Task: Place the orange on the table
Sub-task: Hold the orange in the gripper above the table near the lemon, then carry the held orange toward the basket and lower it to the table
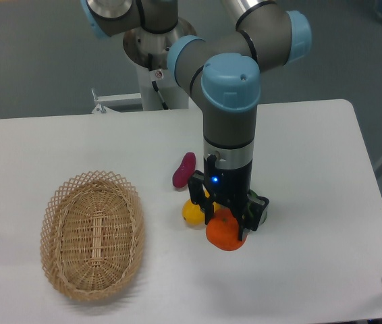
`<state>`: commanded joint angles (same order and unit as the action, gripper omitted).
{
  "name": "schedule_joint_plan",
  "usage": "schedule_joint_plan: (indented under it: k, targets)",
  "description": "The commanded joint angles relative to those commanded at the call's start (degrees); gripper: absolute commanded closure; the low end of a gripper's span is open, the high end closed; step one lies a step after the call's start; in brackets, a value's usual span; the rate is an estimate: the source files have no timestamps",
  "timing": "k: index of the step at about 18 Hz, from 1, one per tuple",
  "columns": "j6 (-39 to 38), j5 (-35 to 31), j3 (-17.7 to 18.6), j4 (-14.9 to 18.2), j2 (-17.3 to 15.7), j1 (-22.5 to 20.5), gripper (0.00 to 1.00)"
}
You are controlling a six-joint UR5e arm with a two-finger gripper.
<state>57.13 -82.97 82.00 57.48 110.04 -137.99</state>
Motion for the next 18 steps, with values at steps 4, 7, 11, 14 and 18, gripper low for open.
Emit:
schedule_joint_plan:
  k: [4,7,11,14,18]
  targets:
    - [-0.18,0.00,-0.09,0.00,0.26,0.09,0.40]
    - [-0.18,-0.09,-0.18,-0.09,0.44,0.09,0.40]
    - [-1.23,-0.44,-0.18,-0.09,1.40,0.26,0.40]
    - [-3.59,-0.53,-0.44,-0.26,2.89,0.44,0.40]
    - [-7.02,-1.05,-1.40,-5.17,6.93,1.93,0.40]
